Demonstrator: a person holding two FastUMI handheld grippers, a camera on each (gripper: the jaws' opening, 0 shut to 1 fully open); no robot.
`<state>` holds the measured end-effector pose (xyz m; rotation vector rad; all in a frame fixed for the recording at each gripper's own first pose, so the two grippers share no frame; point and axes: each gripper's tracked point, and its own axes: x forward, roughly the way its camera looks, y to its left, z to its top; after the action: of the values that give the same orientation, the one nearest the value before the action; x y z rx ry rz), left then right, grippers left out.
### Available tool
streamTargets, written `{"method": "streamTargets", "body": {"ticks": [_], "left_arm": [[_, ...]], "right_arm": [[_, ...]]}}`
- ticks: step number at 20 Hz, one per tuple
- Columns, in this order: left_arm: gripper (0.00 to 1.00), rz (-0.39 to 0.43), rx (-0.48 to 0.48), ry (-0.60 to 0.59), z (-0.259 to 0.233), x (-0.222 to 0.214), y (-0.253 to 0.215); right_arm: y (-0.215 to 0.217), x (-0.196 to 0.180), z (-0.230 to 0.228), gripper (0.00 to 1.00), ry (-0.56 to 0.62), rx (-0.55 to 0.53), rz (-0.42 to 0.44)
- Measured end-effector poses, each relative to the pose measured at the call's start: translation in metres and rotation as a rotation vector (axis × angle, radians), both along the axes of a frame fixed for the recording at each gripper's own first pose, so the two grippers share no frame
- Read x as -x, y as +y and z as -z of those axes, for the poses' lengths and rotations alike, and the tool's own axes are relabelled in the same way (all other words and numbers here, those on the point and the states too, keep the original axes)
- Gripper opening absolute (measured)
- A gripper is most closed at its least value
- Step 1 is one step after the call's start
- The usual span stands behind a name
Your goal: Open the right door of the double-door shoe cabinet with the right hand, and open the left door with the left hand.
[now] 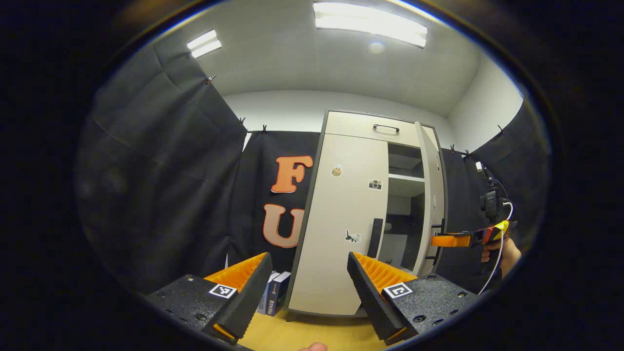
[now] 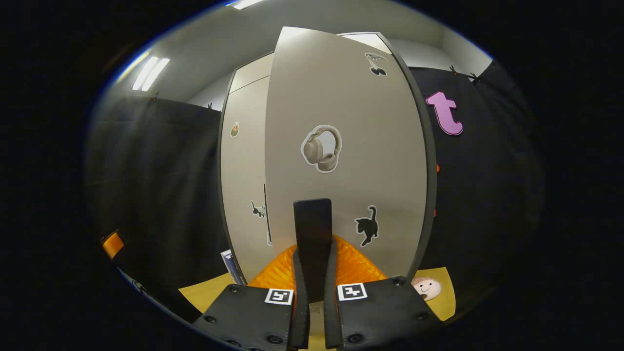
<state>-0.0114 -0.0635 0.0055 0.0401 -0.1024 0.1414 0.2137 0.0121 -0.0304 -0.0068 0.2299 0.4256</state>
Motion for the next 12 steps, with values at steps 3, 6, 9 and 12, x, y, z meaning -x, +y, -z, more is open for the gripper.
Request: {"method": "streamTargets", "body": {"ticks": [3, 6, 9, 12], "left_arm": [[0.94, 0.020, 0.002, -0.002, 0.003, -0.004, -0.013], [0.94, 0.043, 0.014, 0.002, 0.008, -0.008, -0.028], [0.94, 0.059, 0.017, 0.011, 0.014, -0.012, -0.039], [0.94, 0.074, 0.028, 0.017, 0.018, -0.015, -0.049]], "right_arm": [[-0.020, 0.012, -0.004, 0.20, 0.002, -0.012, -0.009], [-0.040, 0.020, -0.008, 0.20, 0.002, -0.013, -0.004], [-0.058, 0.027, -0.011, 0.20, -0.009, 0.005, 0.012], [-0.069, 0.030, -0.013, 0.19, -0.016, -0.011, 0.008]]}}
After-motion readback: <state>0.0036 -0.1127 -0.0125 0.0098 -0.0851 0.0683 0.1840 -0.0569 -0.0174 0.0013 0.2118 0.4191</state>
